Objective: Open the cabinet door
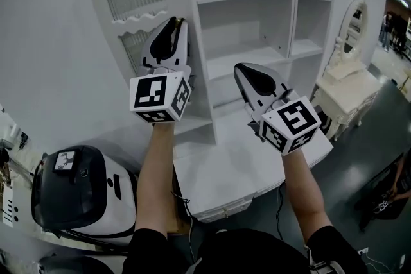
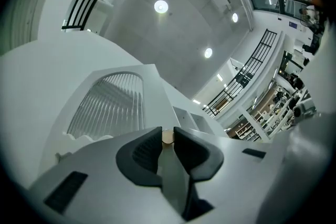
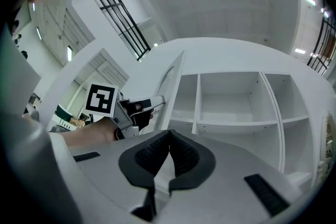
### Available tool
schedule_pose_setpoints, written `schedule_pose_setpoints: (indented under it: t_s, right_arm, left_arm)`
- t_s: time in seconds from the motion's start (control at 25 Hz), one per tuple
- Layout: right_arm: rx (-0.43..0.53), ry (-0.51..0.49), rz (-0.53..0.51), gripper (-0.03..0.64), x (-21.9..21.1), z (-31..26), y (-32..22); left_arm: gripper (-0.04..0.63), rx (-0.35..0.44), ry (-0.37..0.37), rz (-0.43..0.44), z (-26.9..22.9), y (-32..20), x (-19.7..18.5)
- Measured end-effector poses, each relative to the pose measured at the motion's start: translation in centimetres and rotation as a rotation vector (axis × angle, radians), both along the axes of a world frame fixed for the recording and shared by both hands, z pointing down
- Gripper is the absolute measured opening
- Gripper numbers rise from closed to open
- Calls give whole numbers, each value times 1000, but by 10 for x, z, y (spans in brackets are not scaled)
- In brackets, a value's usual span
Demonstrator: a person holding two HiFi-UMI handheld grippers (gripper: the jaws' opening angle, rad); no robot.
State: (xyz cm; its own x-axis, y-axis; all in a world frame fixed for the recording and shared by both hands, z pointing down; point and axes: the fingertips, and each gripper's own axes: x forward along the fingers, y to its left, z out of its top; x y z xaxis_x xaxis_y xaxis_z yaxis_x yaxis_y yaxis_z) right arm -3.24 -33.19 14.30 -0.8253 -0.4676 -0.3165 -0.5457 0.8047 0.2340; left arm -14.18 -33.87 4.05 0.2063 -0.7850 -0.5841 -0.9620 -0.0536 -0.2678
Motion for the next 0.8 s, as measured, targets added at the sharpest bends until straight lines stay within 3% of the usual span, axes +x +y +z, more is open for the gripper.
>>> schedule_pose_setpoints:
  t_s: [0.6,0.8]
  right_arm:
    - [10,-17,-69,18,-38,-2,23]
    - [16,-21,-103,18,-43,-8,27]
  left_arm:
    - [80,25,81,217,1,74,-21]
    - [81,14,86,239,-2,92,-26]
